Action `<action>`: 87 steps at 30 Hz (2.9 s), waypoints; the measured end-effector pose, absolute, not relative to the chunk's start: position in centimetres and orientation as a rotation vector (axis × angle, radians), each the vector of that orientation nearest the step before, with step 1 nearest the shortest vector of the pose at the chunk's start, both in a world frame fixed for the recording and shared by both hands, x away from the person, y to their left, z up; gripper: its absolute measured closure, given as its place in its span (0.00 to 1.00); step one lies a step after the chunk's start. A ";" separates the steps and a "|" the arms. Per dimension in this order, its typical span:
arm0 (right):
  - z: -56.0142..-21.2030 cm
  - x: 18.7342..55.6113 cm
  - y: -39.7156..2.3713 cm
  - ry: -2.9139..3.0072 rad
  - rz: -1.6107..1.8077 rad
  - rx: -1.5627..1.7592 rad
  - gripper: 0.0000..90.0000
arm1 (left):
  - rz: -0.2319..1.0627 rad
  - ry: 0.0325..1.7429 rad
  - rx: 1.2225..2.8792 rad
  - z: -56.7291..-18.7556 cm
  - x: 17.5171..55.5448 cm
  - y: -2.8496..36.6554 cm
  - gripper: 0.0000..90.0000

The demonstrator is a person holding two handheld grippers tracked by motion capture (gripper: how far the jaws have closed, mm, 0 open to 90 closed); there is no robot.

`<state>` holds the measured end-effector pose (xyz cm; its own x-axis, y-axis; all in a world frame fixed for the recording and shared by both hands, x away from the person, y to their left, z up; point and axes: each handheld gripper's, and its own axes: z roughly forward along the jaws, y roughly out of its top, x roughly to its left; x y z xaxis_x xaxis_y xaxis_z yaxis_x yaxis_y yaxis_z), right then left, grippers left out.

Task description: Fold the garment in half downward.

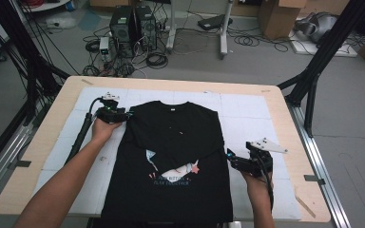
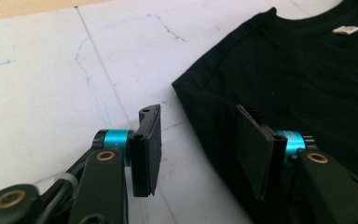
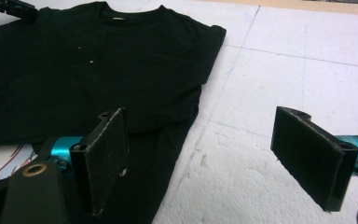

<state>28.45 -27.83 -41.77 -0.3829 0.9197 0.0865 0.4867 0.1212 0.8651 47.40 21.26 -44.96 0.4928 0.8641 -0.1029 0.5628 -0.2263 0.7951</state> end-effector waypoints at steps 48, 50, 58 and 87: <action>-42.1 29.0 -27.7 1.957 1.169 1.370 0.20 | 0.362 1.140 1.917 -45.1 49.0 21.0 0.94; -41.9 29.6 -27.5 1.964 1.174 1.358 0.20 | 0.345 1.146 1.909 -45.1 49.1 21.2 0.94; -39.1 35.9 -25.2 2.044 1.144 1.294 0.20 | 0.319 1.156 1.891 -45.2 49.2 21.4 0.94; -43.1 48.0 -20.8 2.228 0.839 1.444 0.95 | 0.410 1.181 1.887 -44.8 48.1 20.8 0.95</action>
